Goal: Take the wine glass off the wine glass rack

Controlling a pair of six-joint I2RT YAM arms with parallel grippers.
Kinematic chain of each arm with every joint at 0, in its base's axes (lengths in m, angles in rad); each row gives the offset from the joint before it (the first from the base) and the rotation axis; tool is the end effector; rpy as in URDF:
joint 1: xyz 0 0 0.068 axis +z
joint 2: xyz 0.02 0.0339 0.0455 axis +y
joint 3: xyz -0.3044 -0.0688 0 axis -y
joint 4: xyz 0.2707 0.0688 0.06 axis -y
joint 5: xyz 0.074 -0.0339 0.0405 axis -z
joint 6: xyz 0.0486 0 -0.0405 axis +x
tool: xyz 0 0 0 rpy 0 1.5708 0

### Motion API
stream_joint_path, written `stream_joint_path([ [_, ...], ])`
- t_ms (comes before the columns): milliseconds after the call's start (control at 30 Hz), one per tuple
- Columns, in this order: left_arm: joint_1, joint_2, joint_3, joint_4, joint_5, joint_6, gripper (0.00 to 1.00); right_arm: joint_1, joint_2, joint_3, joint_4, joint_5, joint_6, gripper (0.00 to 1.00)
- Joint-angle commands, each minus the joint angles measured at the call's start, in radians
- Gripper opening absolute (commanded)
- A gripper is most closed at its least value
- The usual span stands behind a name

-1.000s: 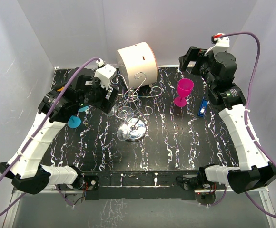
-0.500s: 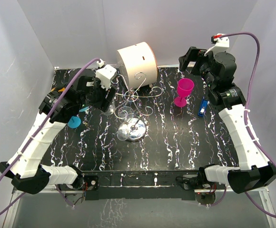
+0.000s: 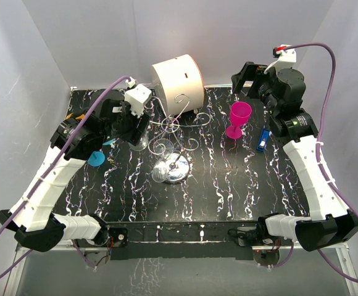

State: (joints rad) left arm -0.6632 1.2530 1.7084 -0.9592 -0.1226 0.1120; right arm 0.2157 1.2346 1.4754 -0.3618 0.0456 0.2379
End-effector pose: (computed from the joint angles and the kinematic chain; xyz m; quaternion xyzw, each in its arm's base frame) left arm 0.1996 -0.1484 0.5166 0.2960 0.8074 -0.0874 0.5028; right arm 0.2836 0.0599 0.5089 0.0234 0.7482 0.1324 0.6497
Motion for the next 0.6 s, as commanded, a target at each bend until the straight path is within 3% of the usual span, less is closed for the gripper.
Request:
stream_joint_path([
  [0,-0.01,-0.013,0.048,-0.046,0.026,-0.012,0.46,-0.002,-0.025,0.007,0.064,-0.005,-0.002,0.98],
  [567,-0.01,-0.019,0.064,-0.029,0.009,-0.036,0.39,-0.003,-0.029,0.002,0.064,-0.006,-0.003,0.98],
])
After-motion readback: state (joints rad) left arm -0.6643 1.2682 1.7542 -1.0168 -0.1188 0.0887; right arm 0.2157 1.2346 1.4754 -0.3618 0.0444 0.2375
